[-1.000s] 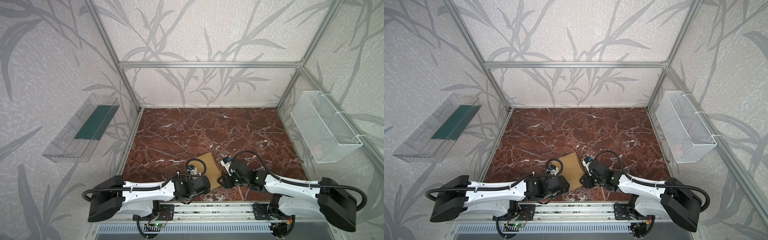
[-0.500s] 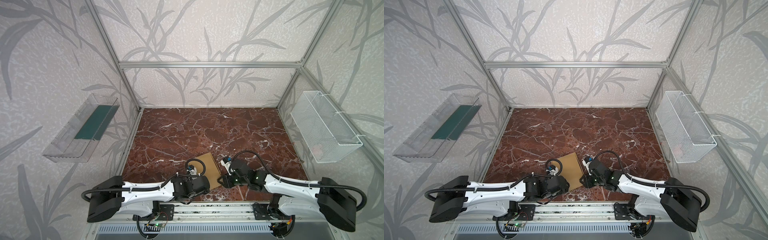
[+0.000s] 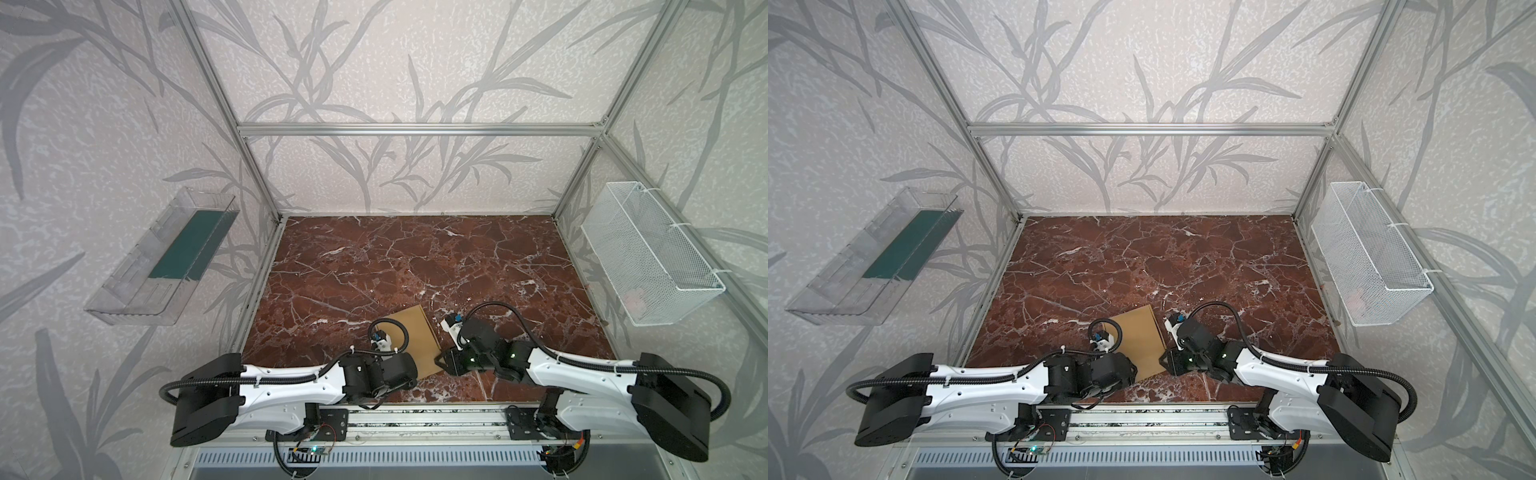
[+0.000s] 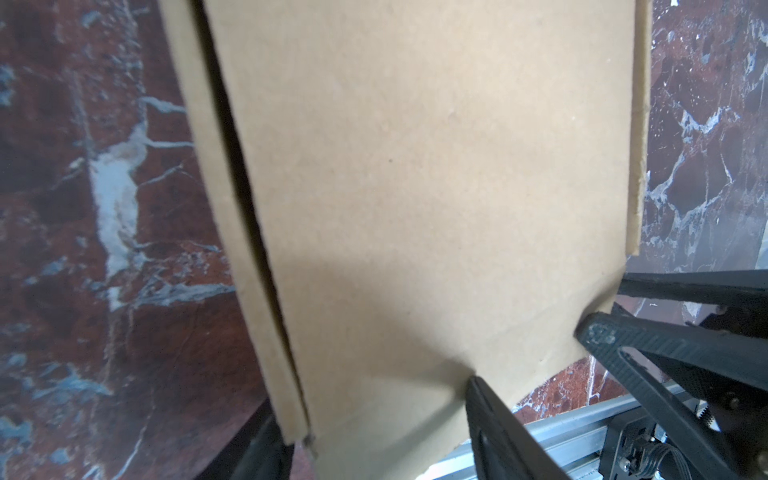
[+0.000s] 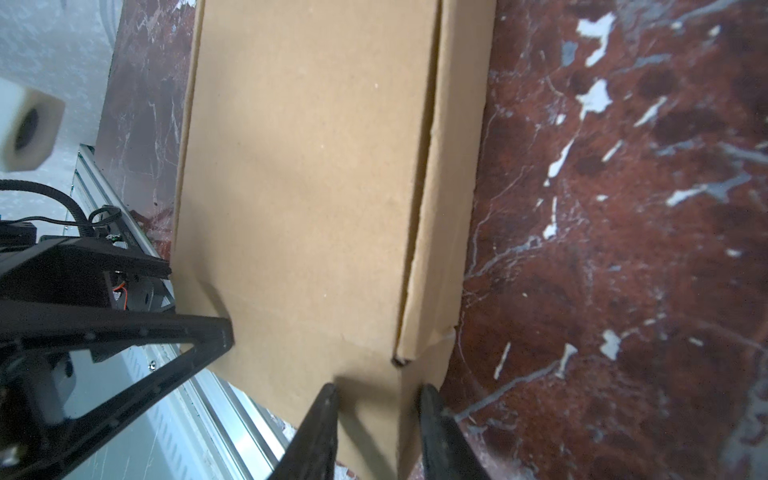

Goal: Fold the paper box

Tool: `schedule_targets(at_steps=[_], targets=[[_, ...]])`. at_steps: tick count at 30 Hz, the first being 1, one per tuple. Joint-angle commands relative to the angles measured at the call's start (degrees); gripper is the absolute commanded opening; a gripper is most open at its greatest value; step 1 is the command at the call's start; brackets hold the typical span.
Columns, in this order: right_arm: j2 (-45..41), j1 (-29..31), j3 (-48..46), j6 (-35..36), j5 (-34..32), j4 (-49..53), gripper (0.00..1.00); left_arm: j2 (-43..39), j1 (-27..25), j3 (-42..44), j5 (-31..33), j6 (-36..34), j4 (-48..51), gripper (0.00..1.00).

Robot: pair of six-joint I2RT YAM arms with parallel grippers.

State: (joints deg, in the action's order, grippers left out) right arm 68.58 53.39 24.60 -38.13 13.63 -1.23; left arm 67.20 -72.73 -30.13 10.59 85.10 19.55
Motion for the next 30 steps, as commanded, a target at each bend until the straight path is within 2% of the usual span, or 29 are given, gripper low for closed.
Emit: schedule_targets(at_steps=[1,19,30], targets=[[0.5,-0.1,-0.3,-0.7,1.5,-2.4,0.33,-0.8,-0.2,0.7,1.6,1.1,0.1,0.64],[1.2,-0.1,-0.2,-0.9,0.5,-2.5,0.3,-2.0,-0.3,1.1,2.1,1.1,0.5,0.64],[2.0,-0.1,-0.3,-1.2,-0.3,-3.4,0.27,-5.8,-0.2,0.8,4.5,0.6,5.1,0.65]])
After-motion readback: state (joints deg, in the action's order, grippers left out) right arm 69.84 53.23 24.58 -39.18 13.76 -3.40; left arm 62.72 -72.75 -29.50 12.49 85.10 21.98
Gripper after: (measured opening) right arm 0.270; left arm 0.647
